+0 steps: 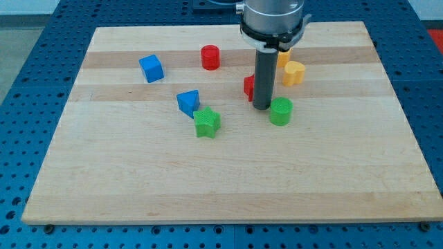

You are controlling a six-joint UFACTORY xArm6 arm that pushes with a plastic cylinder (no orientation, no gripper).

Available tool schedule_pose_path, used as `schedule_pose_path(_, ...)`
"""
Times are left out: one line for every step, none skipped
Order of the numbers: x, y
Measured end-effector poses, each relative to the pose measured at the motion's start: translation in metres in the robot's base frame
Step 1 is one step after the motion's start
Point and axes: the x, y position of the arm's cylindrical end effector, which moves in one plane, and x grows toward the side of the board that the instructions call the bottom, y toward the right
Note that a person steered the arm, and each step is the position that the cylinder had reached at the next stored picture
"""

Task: Move the red star closer to the yellow hexagon

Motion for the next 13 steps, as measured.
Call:
schedule_pose_path(-0.014, -0.004)
schedule_pose_path(-0.024, -0.009)
schedule_pose_path(-0.028, -0.01)
schedule_pose_path(-0.035, -0.01)
schedule_pose_path(-0.043, -0.01)
schedule_pose_path(-0.055, -0.01)
schedule_pose_path(-0.063, -0.01)
schedule_pose_path(-0.068, -0.01)
schedule_pose_path(-0.075, -0.011)
schedule_pose_path(-0.081, -0.011)
schedule_pose_path(-0.085, -0.013)
schedule_pose_path(-0.088, -0.014)
schedule_pose_path(-0.088, -0.014)
